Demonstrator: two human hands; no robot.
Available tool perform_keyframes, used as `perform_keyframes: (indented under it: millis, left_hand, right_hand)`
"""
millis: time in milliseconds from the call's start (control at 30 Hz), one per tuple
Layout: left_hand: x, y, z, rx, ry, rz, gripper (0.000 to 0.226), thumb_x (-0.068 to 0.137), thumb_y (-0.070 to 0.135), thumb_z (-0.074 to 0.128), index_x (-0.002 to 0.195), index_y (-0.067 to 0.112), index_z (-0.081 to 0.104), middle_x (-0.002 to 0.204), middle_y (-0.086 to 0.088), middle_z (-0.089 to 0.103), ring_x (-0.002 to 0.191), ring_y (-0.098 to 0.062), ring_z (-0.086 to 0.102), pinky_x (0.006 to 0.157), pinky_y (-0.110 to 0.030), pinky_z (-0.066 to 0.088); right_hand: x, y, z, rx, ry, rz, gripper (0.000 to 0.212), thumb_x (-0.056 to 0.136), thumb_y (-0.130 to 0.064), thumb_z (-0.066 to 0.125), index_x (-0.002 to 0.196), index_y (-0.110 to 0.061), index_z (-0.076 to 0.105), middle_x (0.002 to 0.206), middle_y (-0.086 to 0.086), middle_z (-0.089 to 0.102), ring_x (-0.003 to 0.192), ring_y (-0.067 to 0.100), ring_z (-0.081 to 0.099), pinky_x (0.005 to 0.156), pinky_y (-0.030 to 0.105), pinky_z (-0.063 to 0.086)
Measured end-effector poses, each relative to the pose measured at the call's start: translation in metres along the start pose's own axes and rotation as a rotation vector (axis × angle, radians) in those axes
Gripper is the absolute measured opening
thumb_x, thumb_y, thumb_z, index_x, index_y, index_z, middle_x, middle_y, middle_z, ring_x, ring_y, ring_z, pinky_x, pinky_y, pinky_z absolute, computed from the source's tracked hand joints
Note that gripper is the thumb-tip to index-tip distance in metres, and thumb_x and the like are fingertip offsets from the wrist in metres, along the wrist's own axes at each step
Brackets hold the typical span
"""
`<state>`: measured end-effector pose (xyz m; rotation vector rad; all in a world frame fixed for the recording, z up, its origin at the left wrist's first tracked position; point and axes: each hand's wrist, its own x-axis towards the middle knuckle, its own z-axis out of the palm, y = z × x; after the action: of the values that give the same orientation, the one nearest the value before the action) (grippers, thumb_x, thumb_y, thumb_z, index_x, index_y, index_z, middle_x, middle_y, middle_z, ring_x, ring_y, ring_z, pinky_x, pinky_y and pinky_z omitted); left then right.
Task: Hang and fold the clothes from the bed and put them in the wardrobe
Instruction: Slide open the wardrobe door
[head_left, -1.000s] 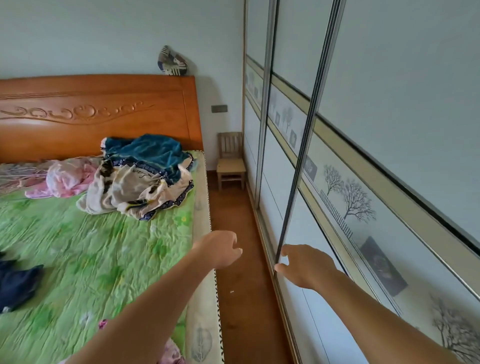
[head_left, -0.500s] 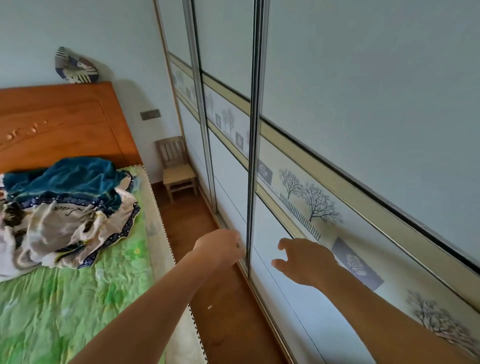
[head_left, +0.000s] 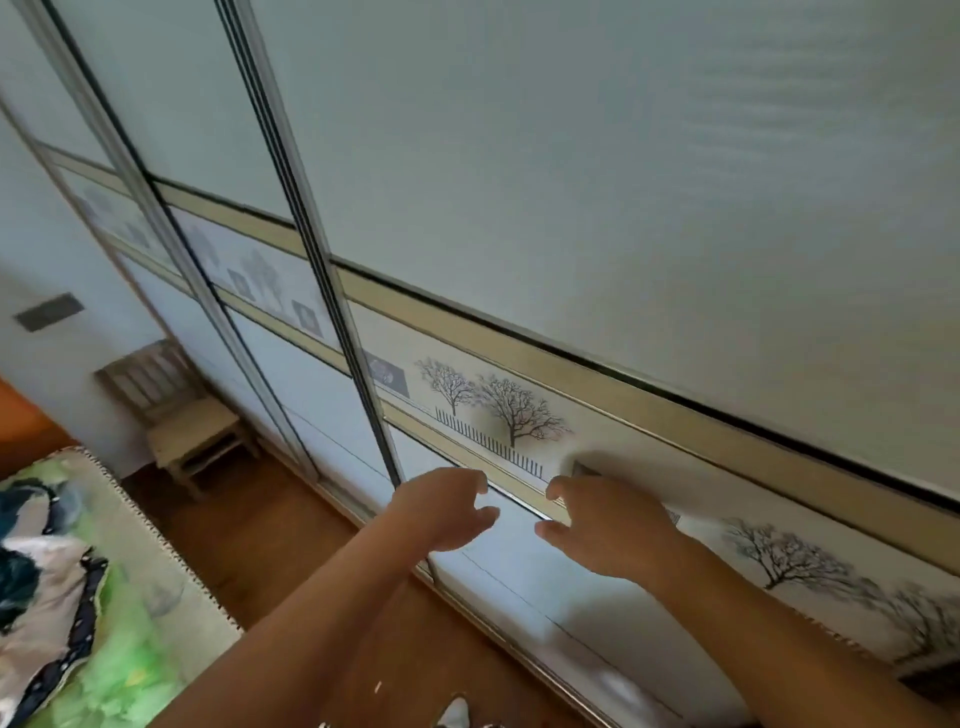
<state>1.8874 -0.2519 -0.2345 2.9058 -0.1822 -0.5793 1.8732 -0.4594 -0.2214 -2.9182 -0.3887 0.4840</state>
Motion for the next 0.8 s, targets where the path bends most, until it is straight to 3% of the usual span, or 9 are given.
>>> perform_keyframes:
  millis: [300, 533, 700, 800]
  left_hand:
    - [0.069, -0.021, -0.025, 0.171, -0.138, 0.386, 0.046, 0.097, 0.056, 0.049, 0.135, 0.031, 0.053, 0.139, 0.009, 0.057, 0.126, -0.016, 0.054, 0.106, -0.039, 0.045]
    - [0.080, -0.013, -0.026, 0.321, -0.200, 0.561, 0.043, 0.096, 0.057, 0.046, 0.130, 0.030, 0.054, 0.131, 0.007, 0.060, 0.119, -0.017, 0.058, 0.101, -0.039, 0.048]
    - [0.071, -0.007, -0.022, 0.315, -0.169, 0.597, 0.041, 0.095, 0.056, 0.047, 0.126, 0.031, 0.055, 0.126, 0.006, 0.063, 0.114, -0.019, 0.060, 0.097, -0.040, 0.050]
    - [0.061, -0.006, -0.023, 0.292, -0.166, 0.599, 0.045, 0.096, 0.056, 0.048, 0.134, 0.032, 0.052, 0.130, 0.007, 0.062, 0.118, -0.018, 0.059, 0.100, -0.041, 0.049]
  right_hand:
    - [0.004, -0.026, 0.008, 0.058, 0.091, 0.324, 0.057, 0.091, -0.068, 0.046, 0.136, -0.034, 0.051, 0.130, -0.004, 0.062, 0.114, 0.020, 0.060, 0.093, 0.040, 0.052]
    - [-0.031, -0.031, 0.011, 0.156, 0.085, 0.600, 0.063, 0.094, -0.065, 0.046, 0.150, -0.037, 0.035, 0.157, -0.009, 0.039, 0.133, 0.019, 0.050, 0.103, 0.043, 0.048]
    - [-0.050, -0.037, 0.016, 0.153, 0.066, 0.692, 0.051, 0.093, -0.066, 0.046, 0.134, -0.036, 0.050, 0.134, -0.006, 0.060, 0.121, 0.021, 0.058, 0.097, 0.044, 0.051]
    - [-0.058, -0.042, 0.019, 0.096, 0.201, 0.670, 0.043, 0.095, -0.059, 0.048, 0.130, -0.034, 0.053, 0.129, -0.007, 0.061, 0.119, 0.020, 0.057, 0.094, 0.041, 0.052]
